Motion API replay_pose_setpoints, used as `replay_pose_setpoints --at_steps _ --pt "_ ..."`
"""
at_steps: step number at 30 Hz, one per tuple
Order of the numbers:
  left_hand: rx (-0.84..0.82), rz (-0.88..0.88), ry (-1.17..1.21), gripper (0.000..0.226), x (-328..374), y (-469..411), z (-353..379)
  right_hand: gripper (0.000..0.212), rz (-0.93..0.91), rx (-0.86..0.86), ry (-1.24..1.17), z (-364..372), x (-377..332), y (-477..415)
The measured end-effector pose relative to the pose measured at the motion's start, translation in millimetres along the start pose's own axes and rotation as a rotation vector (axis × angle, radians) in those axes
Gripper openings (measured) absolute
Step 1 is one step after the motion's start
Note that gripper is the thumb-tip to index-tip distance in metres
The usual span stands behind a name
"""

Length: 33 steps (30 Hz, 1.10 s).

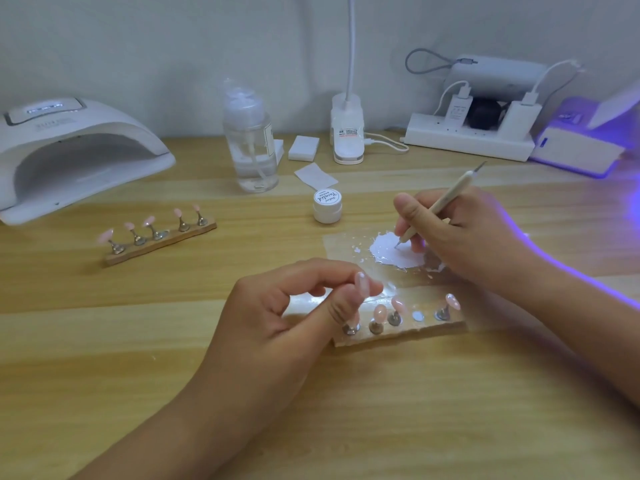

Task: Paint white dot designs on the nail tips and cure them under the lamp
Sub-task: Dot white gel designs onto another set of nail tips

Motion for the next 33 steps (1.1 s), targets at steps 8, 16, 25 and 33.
replay_pose_setpoints --at_steps 8,16,25,33 --pt "0.043 -0.039 0.129 0.009 -1 -1 -2 0.035 -0.308 0.230 -0.507 -14 -67 32" --pt "0.016 -0.016 0.197 0.009 1 -1 -1 0.036 -0.318 0.194 -0.649 2 -78 56" --pt "-0.004 0.019 0.185 0.010 -1 -2 -1 0.033 -0.319 0.160 -0.628 6 -78 58" --pt "-0.002 0.026 0.193 0.010 -1 -2 -1 0.035 -0.319 0.163 -0.600 8 -77 58"
Point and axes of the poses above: each hand's wrist, its own y-axis away from the middle knuckle, its own z-axis out of the palm, x = y × z, the point moved 2 cm from there along -y, towards the middle knuckle, and after that the axes turned 7 degrees about y, right-handed, at the moved point
